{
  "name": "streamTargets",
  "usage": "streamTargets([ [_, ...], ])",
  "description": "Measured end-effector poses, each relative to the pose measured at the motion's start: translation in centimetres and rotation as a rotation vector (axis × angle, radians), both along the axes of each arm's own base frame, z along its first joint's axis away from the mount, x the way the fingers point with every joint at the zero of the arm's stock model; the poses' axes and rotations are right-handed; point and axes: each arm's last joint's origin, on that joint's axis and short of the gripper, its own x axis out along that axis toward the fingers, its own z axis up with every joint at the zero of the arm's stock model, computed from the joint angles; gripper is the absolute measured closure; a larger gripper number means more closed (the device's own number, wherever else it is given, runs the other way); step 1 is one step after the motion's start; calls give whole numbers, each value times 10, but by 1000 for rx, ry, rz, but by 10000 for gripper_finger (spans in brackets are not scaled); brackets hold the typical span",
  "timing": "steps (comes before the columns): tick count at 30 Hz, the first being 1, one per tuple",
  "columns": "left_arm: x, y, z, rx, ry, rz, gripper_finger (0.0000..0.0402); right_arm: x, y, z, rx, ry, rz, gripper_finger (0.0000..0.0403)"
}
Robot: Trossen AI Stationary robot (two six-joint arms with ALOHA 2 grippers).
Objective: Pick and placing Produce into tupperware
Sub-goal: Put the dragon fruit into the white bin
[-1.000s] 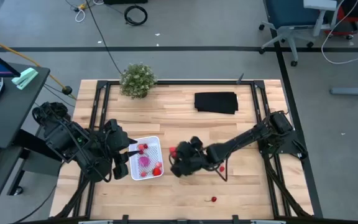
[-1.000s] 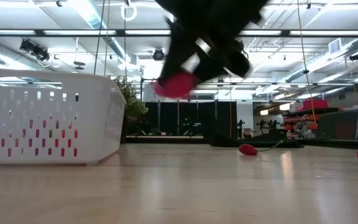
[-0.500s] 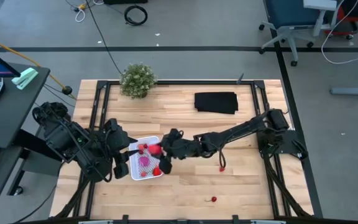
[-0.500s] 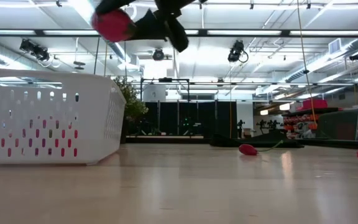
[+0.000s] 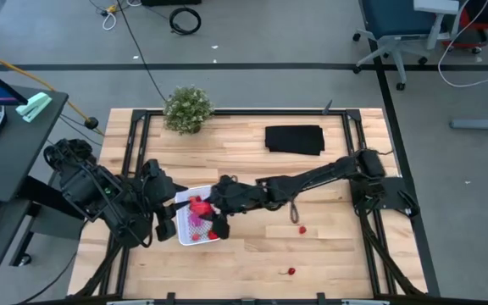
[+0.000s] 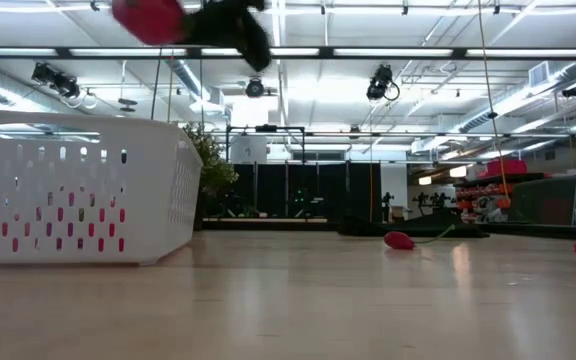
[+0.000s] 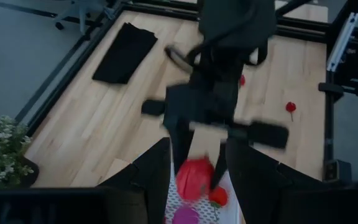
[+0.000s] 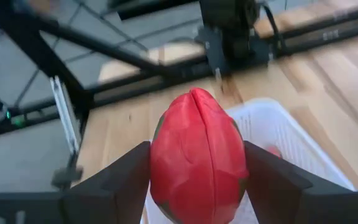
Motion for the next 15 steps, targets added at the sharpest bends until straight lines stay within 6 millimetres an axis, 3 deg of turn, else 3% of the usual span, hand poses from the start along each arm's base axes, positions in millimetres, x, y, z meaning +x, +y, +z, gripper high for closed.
streamTargets([
  [4, -2, 4, 3, 14, -20, 18, 239, 23, -1, -3, -30, 56, 9, 169],
  [9, -9, 11, 7, 29, -33, 21, 239, 48, 0, -31, -91, 223, 35, 169],
  [15, -10, 11, 7, 34, -25, 18, 239, 68, -17, -46, -33, 362, 60, 169],
])
